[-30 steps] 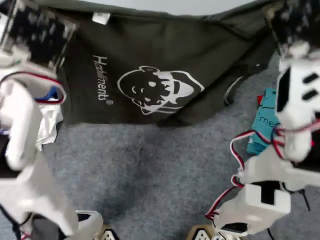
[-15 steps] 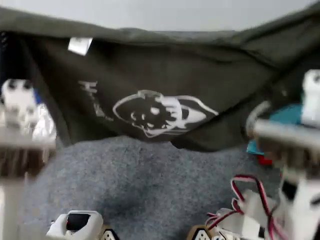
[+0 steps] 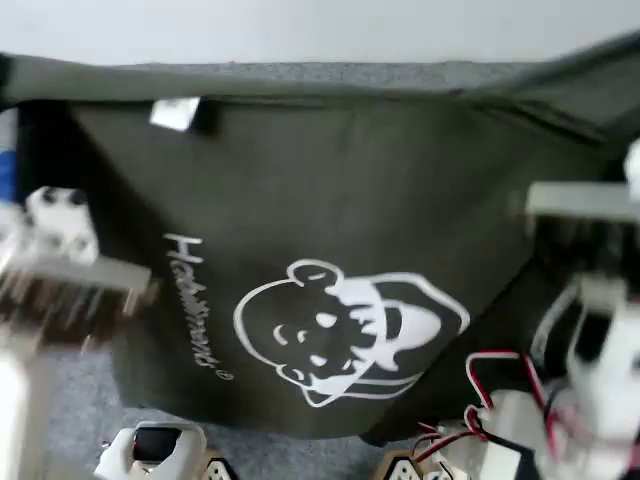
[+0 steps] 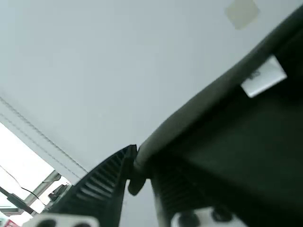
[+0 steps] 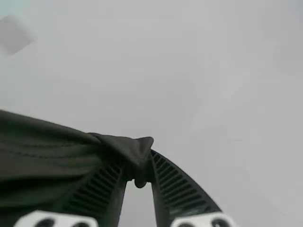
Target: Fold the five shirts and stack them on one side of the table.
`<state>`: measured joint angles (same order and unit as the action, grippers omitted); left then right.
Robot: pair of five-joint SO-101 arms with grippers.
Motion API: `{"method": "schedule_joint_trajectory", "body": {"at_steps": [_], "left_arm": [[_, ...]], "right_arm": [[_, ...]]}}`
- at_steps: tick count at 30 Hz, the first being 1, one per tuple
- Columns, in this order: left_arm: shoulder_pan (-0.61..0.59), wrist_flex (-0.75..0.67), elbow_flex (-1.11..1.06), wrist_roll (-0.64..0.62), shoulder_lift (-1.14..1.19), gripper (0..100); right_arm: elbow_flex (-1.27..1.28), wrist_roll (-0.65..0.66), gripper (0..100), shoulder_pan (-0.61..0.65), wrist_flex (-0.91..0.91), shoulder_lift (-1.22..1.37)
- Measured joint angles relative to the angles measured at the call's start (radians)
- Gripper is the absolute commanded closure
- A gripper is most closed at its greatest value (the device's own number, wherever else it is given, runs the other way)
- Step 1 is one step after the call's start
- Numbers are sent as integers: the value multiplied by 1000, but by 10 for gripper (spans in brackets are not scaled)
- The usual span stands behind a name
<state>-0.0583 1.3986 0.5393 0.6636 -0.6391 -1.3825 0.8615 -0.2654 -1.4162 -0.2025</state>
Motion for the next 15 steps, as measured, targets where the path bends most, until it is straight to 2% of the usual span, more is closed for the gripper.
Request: {"method": "schedule_joint_trajectory", "body": {"at_steps": [3,6,12,15], "left_arm": [[2,-17,-195,54,5,986],[2,-118,-433,94,14,986],[2,-503,-872,104,31,986],[2,-675,-959,100,123,986]], "right_arm": [[163,41,988,77,0,48],[339,54,988,127,17,121],[582,54,988,170,155,252],[595,55,988,170,236,334]]}}
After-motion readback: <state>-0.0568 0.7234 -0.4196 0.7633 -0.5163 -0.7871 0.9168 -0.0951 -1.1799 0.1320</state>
